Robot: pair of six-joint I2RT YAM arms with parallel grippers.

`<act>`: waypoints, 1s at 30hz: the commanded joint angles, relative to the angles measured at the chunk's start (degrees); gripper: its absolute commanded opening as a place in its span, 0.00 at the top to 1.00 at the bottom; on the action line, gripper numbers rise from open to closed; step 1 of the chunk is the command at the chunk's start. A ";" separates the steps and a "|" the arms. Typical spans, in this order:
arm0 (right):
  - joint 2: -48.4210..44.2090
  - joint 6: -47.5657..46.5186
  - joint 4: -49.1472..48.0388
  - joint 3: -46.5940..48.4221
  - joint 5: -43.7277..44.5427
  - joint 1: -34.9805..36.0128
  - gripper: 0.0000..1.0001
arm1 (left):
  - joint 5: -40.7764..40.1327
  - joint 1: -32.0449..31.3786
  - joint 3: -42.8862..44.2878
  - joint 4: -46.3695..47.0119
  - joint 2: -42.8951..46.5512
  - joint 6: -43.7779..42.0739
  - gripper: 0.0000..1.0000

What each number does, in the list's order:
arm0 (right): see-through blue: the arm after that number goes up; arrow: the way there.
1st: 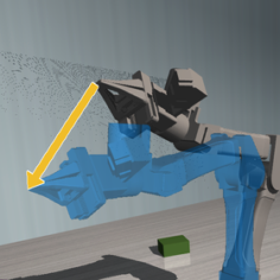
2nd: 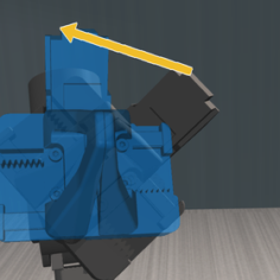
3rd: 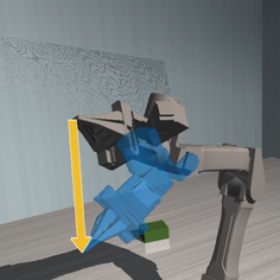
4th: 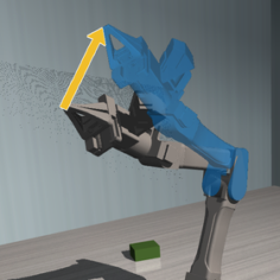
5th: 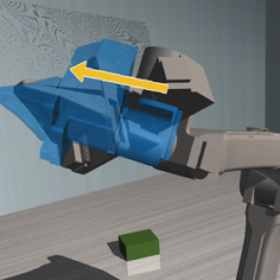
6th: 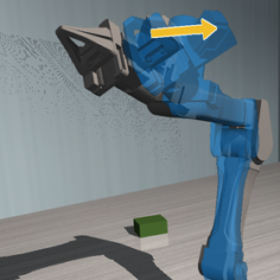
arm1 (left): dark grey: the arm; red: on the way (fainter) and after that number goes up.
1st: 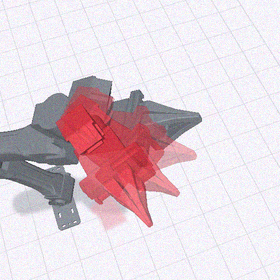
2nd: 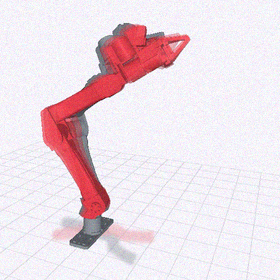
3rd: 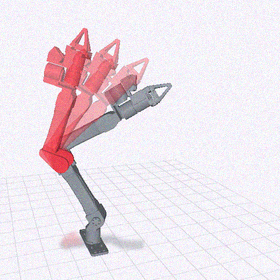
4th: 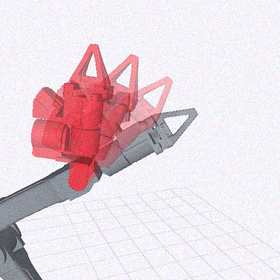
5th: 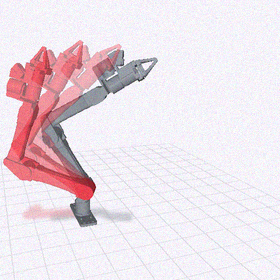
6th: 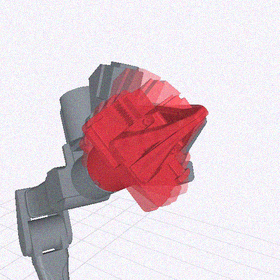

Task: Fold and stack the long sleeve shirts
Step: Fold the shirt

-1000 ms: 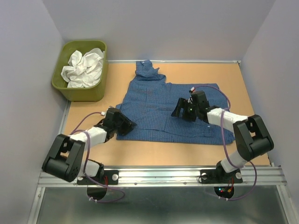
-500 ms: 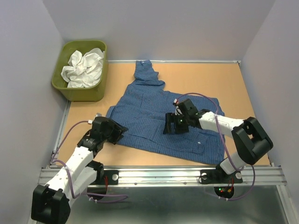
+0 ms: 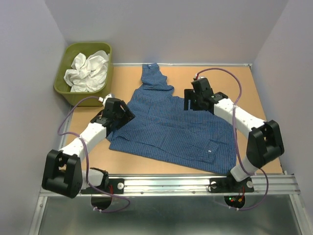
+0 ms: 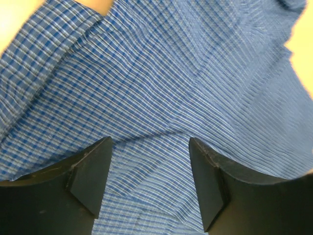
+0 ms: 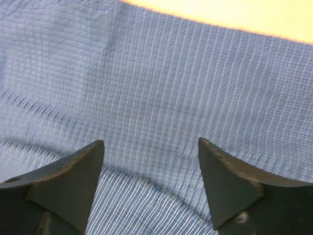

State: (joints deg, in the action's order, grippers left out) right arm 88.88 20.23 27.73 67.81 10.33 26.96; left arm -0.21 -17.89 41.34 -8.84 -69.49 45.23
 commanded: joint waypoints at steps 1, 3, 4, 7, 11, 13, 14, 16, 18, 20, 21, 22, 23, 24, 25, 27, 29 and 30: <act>7.08 -2.30 0.05 4.78 7.16 -1.47 0.22 | -3.40 0.14 1.46 0.05 -3.62 -4.37 0.27; 9.63 -2.12 -1.61 5.75 6.55 -1.74 0.26 | -2.87 0.14 0.58 0.31 -5.64 -3.49 0.28; 11.91 -1.86 -2.06 6.71 6.20 -1.74 0.29 | -2.61 0.14 -0.55 0.66 -6.09 -2.70 0.28; 15.88 -0.98 -4.16 7.95 5.67 -1.74 0.34 | -1.46 0.22 -3.19 1.19 -7.49 -1.64 0.29; 20.26 -0.02 -6.98 8.13 6.99 -2.35 0.35 | -0.76 0.22 -6.17 1.37 -9.25 0.64 0.29; 21.77 0.60 -7.86 8.13 7.34 -3.49 0.35 | -0.15 0.31 -7.50 1.81 -9.61 1.78 0.29; 22.99 0.78 -8.04 7.95 7.51 -3.93 0.35 | -0.06 0.31 -8.72 2.42 -9.61 2.05 0.30; 23.79 1.39 -8.48 7.60 8.30 -5.60 0.35 | -0.14 0.66 -9.61 2.69 -10.04 2.75 0.30; 24.49 1.74 -8.74 7.07 9.00 -7.00 0.35 | -0.06 0.84 -10.40 3.04 -10.31 2.93 0.30; 24.76 1.74 -8.92 6.63 9.36 -9.11 0.34 | 1.70 1.36 -10.84 3.04 -10.75 2.93 0.30; 24.85 1.74 -9.09 6.63 9.45 -9.64 0.34 | 1.88 1.45 -10.93 3.04 -10.84 2.93 0.30; 25.11 1.40 -9.09 6.72 9.53 -10.78 0.34 | 2.14 1.54 -11.11 2.95 -10.75 2.93 0.30; 25.29 1.13 -9.18 6.98 9.54 -11.22 0.33 | 2.23 1.63 -11.37 2.78 -10.58 3.02 0.30; 25.29 0.87 -9.27 7.33 9.10 -11.66 0.33 | 2.49 1.72 -11.46 2.69 -10.14 3.02 0.30; 25.38 0.00 -9.18 8.47 8.49 -11.67 0.32 | 2.67 1.72 -11.63 2.43 -9.87 3.11 0.30; 24.68 -0.28 -9.27 9.18 4.90 -11.67 0.30 | 3.19 1.72 -12.16 1.72 -8.91 2.93 0.30; 22.58 0.16 -9.27 9.27 2.60 -11.67 0.28 | 3.99 1.72 -12.25 0.33 -6.19 3.80 0.29; 21.43 0.86 -9.27 8.92 1.20 -11.75 0.27 | 3.90 1.72 -12.08 -0.55 -4.18 3.90 0.29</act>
State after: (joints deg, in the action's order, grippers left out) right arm 112.12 20.73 18.39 74.52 15.00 15.70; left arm 3.27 -16.34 32.10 0.89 -76.58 48.84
